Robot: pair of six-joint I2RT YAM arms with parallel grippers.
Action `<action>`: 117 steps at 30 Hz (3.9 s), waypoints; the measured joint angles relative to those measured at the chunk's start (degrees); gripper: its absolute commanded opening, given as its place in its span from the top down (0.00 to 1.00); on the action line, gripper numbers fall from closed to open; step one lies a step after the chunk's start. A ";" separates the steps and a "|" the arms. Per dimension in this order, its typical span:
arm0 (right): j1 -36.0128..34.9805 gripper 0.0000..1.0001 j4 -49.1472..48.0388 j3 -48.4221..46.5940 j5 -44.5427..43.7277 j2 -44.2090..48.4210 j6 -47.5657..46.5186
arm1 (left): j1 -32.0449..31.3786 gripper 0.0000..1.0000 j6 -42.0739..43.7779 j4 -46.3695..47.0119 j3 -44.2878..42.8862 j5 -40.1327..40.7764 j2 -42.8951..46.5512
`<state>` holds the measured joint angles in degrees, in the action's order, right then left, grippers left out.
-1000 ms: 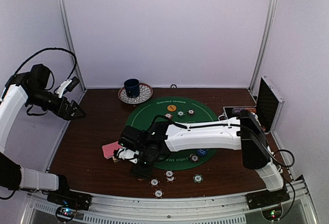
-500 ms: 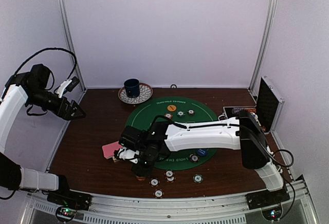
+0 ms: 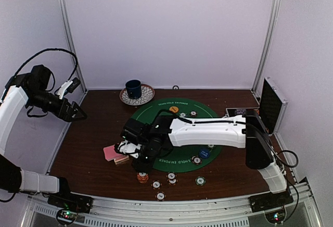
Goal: Distribute texas hold em gaming equipment
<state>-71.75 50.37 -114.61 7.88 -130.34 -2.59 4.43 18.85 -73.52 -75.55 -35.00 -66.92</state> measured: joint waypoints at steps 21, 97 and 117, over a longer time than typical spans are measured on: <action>17.42 0.93 -1.97 -5.46 -3.85 -5.07 4.28 | -0.02 0.02 0.28 0.00 0.00 -0.09 0.00; 1.14 0.15 -1.79 4.17 2.93 -0.72 3.93 | -0.02 0.02 1.01 -0.04 0.00 -1.22 0.31; 1.11 0.58 -0.83 1.90 3.96 -3.08 3.69 | -0.02 0.02 1.01 -0.07 -0.02 -1.22 0.33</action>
<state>-70.63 49.54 -112.71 11.84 -133.43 1.10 4.40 19.86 -73.58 -75.57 -36.23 -66.59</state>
